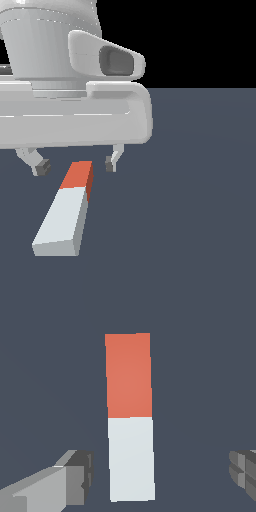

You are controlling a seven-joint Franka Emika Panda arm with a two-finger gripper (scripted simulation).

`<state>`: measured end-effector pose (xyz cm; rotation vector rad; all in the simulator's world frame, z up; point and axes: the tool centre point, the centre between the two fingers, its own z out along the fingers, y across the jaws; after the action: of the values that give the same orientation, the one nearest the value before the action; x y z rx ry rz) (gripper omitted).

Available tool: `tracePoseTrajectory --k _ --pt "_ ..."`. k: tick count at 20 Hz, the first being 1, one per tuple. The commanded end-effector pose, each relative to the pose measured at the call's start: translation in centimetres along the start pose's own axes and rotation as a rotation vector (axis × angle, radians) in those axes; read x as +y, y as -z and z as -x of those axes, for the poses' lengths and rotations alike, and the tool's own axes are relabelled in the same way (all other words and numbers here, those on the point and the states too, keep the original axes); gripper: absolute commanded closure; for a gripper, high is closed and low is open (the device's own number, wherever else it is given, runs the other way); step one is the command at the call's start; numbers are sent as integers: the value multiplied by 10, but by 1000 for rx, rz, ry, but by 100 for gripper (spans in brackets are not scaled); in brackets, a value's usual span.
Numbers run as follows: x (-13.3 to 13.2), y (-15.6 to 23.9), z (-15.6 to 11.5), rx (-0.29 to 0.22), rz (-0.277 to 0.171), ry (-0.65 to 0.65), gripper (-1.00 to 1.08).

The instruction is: Insert the peg into the horizontal hole in a box.

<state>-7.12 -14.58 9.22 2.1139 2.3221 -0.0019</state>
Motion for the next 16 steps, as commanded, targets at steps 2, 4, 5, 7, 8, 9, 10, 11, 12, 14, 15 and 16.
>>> tracePoseTrajectory --k 2,4,5,7,8,9,10,11,12,14,15,16 --pt "-9 -11 16 1 0 17 -92" --pt "-13 -15 23 1 0 23 -92" --pt "-14 -17 26 1 0 25 -92" --pt "-16 -19 31 1 0 29 -92" --pt "-17 -20 32 2 0 30 -92" --pt "-17 -21 33 2 0 31 -92" --pt "-17 -22 34 2 0 32 -92" --pt "-17 -22 34 2 0 32 -92" --pt "-17 -21 33 2 -1 29 -92" --pt "-17 -22 33 2 -1 29 -92" --pt "-17 -24 33 2 -1 29 -92" --pt "-17 -26 34 2 -1 29 -92"
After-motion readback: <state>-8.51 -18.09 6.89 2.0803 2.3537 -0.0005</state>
